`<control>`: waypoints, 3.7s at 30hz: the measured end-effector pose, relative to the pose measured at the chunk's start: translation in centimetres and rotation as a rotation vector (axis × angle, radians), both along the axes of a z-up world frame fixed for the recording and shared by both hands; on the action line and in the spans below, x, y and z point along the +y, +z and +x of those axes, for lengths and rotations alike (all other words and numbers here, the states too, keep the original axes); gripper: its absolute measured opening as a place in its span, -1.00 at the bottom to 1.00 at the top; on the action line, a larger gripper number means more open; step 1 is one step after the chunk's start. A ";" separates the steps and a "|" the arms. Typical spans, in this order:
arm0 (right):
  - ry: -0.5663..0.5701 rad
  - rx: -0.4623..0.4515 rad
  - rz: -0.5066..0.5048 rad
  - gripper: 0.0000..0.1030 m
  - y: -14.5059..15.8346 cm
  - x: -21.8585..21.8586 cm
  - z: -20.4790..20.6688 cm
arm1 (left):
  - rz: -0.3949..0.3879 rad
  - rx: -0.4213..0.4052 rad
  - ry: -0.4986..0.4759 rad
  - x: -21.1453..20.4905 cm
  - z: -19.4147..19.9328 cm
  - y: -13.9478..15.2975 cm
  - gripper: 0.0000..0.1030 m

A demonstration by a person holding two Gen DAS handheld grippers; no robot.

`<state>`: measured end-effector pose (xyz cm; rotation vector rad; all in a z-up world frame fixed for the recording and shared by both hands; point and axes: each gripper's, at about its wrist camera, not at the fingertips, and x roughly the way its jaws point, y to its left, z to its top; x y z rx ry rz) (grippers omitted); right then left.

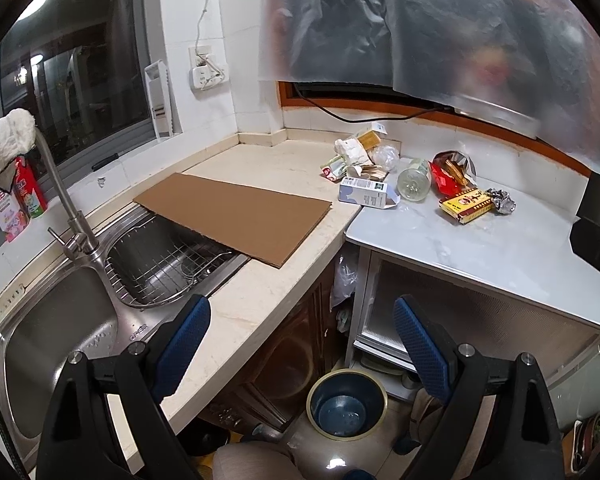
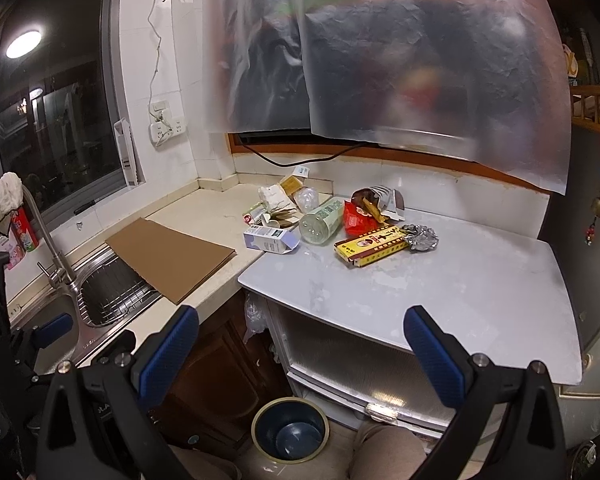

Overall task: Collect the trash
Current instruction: 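Grasp the white medicine box with the left tool while the right tool grasps the yellow-red spice box, then carry both boxes down over the floor trash bin with both tools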

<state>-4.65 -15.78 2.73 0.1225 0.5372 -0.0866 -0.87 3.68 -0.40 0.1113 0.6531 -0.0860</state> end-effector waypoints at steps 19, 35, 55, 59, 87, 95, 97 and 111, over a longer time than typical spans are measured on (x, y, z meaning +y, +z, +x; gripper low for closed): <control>-0.117 0.171 0.197 0.75 -4.4 -12.8 12.7 | 0.033 0.061 -0.150 -6.4 11.5 -0.7 0.77; -0.254 0.369 0.378 0.70 -10.5 -18.3 26.0 | -0.003 0.125 -0.179 -10.5 26.6 -3.9 0.77; -0.317 0.523 0.281 0.55 -14.5 -15.3 33.5 | -0.203 0.388 0.140 -11.3 37.8 -8.5 0.60; -0.273 0.513 0.279 0.48 -14.5 -14.8 32.7 | -0.181 0.424 0.187 -12.3 38.9 -9.4 0.60; -0.119 0.470 0.369 0.27 -14.2 -14.9 28.3 | -0.303 0.578 0.114 -14.8 37.3 -11.5 -0.22; -0.067 0.436 0.378 0.18 -13.9 -13.9 25.9 | -0.289 0.496 0.005 -14.2 32.0 -11.3 -0.37; -0.055 0.415 0.396 -0.39 -13.6 -13.7 24.9 | -0.299 0.469 -0.008 -13.2 30.1 -10.9 -0.37; -0.035 0.286 0.337 -0.54 -10.8 -11.4 21.5 | -0.281 0.309 -0.076 -8.2 19.3 -10.3 -0.37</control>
